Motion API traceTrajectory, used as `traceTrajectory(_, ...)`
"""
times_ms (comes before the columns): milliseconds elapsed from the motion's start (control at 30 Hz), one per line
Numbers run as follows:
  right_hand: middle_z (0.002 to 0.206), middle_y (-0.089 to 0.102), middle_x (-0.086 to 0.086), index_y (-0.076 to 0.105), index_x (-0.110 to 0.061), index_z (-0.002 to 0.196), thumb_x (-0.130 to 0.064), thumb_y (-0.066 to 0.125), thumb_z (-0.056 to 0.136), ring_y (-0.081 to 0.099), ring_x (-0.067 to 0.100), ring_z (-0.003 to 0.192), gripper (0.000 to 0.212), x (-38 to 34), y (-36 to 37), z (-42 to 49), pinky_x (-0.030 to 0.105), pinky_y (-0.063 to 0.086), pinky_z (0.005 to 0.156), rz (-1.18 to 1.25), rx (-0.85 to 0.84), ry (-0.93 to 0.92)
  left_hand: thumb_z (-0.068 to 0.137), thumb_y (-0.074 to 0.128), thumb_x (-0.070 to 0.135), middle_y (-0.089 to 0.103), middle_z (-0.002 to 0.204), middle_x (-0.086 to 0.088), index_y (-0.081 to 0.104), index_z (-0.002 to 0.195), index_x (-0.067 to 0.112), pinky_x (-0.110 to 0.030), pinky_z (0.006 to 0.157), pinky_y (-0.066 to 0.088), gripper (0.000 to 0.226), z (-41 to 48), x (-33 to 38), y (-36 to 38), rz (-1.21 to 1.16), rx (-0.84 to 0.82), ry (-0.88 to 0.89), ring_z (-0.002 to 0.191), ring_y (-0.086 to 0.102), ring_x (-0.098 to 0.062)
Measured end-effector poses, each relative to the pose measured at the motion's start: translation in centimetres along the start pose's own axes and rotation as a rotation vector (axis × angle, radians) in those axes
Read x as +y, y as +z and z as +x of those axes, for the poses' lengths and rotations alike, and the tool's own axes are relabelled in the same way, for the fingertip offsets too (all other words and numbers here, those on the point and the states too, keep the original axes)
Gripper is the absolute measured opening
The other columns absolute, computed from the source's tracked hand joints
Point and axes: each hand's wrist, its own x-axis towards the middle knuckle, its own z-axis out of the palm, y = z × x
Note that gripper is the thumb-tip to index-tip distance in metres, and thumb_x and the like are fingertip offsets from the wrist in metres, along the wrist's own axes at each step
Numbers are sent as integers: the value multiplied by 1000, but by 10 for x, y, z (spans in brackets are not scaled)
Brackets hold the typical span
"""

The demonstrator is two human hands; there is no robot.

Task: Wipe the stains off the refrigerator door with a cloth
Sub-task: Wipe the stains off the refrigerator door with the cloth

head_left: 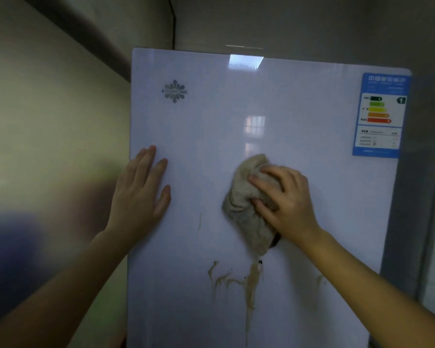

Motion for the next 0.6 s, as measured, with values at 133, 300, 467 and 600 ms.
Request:
traceTrajectory(133, 131, 61, 11, 69, -19, 130, -30, 74, 90, 55, 33, 118, 41, -12, 6, -10, 43, 43, 93, 20, -27, -87, 98, 45, 36, 36, 162, -19, 50, 144, 5, -51, 116, 34, 56, 0, 2, 0, -15, -6, -14, 150, 33, -38)
traceTrajectory(300, 129, 64, 12, 70, -19, 128, -33, 71, 94, 57, 31, 116, 37, 2, -4, -5, 42, 45, 91, 25, -96, -222, 98, 46, 35, 36, 162, -19, 51, 144, 5, -50, 117, 33, 55, -1, 2, 0, -4, 1, -11, 149, 34, -37)
traceTrajectory(467, 131, 61, 15, 68, -17, 131, -34, 72, 91, 56, 37, 117, 44, 4, -7, 4, 45, 43, 93, -8, -20, 23, 99, 46, 35, 35, 163, -18, 49, 146, 7, -50, 120, 32, 56, 0, 2, 0, -3, -9, -10, 150, 33, -37)
traceTrajectory(600, 130, 62, 12, 68, -19, 130, -39, 63, 98, 58, 33, 116, 38, -4, -1, -13, 43, 46, 91, 18, -113, -223, 99, 44, 36, 33, 164, -19, 46, 148, 6, -50, 121, 30, 57, -2, 4, 1, 32, -14, -10, 151, 30, -37)
